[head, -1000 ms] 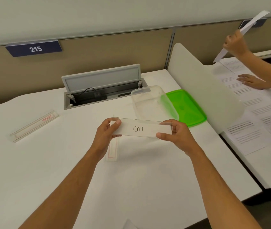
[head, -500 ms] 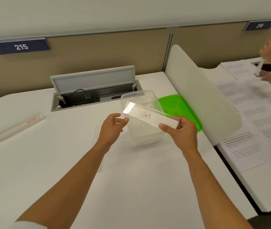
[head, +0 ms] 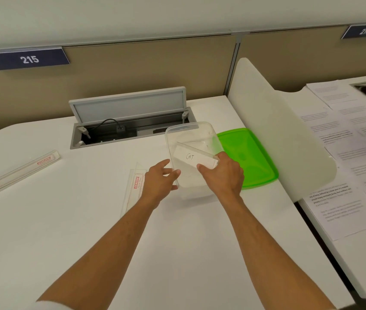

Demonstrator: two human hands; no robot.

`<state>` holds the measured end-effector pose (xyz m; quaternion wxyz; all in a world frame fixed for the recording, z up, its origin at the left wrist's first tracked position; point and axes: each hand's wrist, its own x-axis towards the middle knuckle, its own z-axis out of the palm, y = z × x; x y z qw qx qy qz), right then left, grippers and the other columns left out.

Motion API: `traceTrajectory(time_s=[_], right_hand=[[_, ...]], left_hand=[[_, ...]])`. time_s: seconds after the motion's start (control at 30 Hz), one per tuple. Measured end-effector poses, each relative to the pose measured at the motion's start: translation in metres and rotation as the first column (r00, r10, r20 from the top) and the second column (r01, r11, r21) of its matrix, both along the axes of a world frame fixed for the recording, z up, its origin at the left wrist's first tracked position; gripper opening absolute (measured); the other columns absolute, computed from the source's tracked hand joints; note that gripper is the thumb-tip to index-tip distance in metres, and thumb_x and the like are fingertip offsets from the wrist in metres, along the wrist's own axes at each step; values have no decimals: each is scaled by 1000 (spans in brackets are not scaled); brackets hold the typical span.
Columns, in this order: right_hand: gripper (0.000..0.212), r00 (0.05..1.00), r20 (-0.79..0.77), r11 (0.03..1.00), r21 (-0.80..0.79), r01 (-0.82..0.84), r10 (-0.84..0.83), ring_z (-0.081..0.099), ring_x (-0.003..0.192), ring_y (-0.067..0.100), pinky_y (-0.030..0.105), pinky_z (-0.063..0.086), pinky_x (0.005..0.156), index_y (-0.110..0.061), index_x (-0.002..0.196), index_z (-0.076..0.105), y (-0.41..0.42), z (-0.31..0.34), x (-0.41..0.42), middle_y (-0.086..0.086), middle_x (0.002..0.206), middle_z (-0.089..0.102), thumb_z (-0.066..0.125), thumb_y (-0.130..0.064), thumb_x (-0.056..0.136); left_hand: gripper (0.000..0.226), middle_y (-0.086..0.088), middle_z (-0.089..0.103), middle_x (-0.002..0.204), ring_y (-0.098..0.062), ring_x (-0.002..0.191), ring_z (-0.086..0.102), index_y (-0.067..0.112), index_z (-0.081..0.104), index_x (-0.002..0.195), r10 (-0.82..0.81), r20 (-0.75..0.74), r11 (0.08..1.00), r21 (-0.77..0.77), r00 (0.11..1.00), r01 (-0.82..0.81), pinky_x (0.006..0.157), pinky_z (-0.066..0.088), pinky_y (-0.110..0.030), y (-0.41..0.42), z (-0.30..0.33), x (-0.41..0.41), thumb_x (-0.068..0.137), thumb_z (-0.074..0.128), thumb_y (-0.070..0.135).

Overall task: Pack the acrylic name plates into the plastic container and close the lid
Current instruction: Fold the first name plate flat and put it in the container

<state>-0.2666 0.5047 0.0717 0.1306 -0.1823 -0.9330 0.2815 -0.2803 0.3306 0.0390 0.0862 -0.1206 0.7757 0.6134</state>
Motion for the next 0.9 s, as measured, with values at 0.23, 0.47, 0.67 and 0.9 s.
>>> traceTrajectory(time_s=[0.23,0.47,0.67,0.9], right_hand=[[57,976,206,989,118,-91,66,63,94,36,37,47,70,-12,105,58,-17,-17,-12,12,103,68,69,-59,74],[63,877,444,959,115,-257,182,61,100,30,33,43,67,-14,113,57,-21,-18,-27,9,113,63,71,-61,73],[59,791,552,925,90,-369,262,61,97,29,34,44,71,-16,110,59,-23,-19,-30,7,111,64,57,-67,81],[48,797,533,918,92,-386,282,61,101,28,34,45,77,-18,114,61,-21,-15,-27,6,115,65,56,-57,87]], left_hand=[[63,-10,64,125,-25,101,65,16,45,144,1,18,999,45,1000,-2,61,61,-28,1,1,2,87,72,24],[64,-10,63,127,-17,83,66,14,44,145,-3,-14,1000,-2,1000,3,58,62,-34,2,1,2,88,71,23],[64,-8,63,128,-7,73,65,15,44,145,-8,-27,999,-36,1000,7,55,61,-29,2,1,2,88,72,24],[63,-9,66,123,-19,87,68,14,48,142,-11,-32,997,-77,999,9,62,62,-31,-1,2,3,86,73,30]])
